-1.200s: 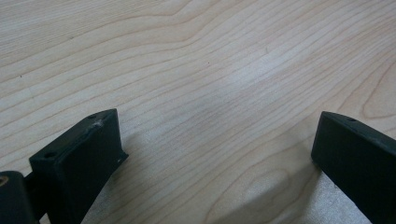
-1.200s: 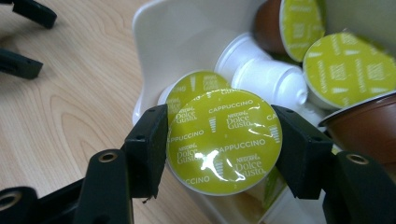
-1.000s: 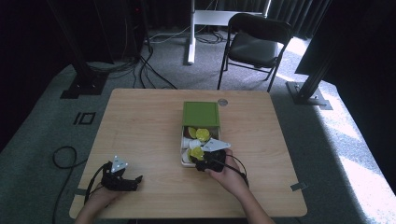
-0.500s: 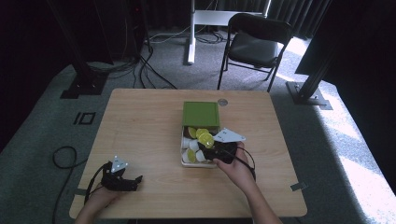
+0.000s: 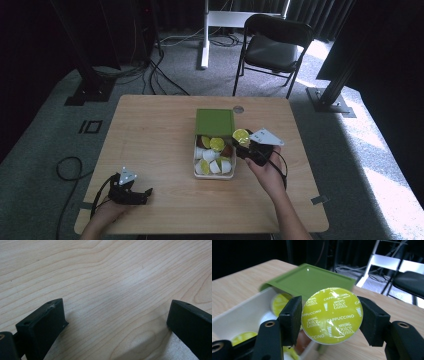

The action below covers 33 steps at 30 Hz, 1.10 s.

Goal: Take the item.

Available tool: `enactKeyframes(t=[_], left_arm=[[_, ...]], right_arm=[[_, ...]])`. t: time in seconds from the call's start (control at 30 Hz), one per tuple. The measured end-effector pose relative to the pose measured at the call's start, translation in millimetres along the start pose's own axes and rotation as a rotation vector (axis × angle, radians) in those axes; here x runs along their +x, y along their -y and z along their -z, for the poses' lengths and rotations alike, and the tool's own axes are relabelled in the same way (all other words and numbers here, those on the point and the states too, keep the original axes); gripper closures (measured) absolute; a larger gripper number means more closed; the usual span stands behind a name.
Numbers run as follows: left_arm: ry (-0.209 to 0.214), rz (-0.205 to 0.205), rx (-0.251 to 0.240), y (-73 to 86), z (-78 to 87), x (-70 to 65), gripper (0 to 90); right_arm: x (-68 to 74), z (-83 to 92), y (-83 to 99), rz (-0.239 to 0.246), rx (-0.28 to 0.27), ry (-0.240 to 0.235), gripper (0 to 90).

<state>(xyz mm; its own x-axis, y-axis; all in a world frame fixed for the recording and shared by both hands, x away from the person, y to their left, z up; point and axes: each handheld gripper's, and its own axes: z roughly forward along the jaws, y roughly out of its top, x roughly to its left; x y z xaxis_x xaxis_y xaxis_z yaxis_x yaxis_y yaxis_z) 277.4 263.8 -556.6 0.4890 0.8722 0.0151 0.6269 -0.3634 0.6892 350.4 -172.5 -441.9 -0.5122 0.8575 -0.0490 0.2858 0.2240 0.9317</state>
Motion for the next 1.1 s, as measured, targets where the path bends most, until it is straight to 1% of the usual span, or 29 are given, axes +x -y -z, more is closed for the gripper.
enactKeyframes(t=[0.1, 0.23, 0.37, 0.47, 0.53, 0.67, 0.9, 0.97, 1.1], left_arm=[[0.000, -0.002, 0.001, 0.0, 0.1, 0.1, 2.8], [0.001, 0.002, 0.000, 0.1, 0.0, -0.1, 2.8], [0.001, 0.000, 0.002, 0.0, 0.1, 0.0, 2.8], [0.001, -0.001, 0.002, 0.0, 0.1, 0.0, 2.8], [0.001, 0.000, 0.001, 0.0, 0.1, 0.0, 2.8], [0.001, 0.000, 0.001, 0.1, 0.1, -0.1, 2.8], [0.001, 0.000, 0.001, 0.0, 0.1, 0.0, 2.8], [0.001, 0.000, 0.001, 0.0, 0.1, 0.0, 2.8], [0.001, 0.000, 0.001, 0.0, 0.1, 0.0, 2.8]], right_arm=[[-11.5, -2.2, 6.3, -0.015, 0.005, 0.039, 40.0], [-25.7, -7.3, 17.5, -0.036, 0.033, 0.082, 40.0], [-37.6, -14.9, 29.8, -0.051, 0.068, 0.108, 40.0], [-44.8, -20.0, 38.1, -0.064, 0.075, 0.121, 40.0], [-48.9, -22.9, 42.7, -0.062, 0.073, 0.143, 40.0], [-57.0, -31.2, 49.8, -0.068, 0.098, 0.158, 40.0], [-68.1, -49.6, 60.2, -0.079, 0.128, 0.172, 40.0], [-71.5, -54.4, 63.6, -0.080, 0.133, 0.187, 40.0], [-75.8, -62.2, 69.5, -0.079, 0.153, 0.199, 40.0]])
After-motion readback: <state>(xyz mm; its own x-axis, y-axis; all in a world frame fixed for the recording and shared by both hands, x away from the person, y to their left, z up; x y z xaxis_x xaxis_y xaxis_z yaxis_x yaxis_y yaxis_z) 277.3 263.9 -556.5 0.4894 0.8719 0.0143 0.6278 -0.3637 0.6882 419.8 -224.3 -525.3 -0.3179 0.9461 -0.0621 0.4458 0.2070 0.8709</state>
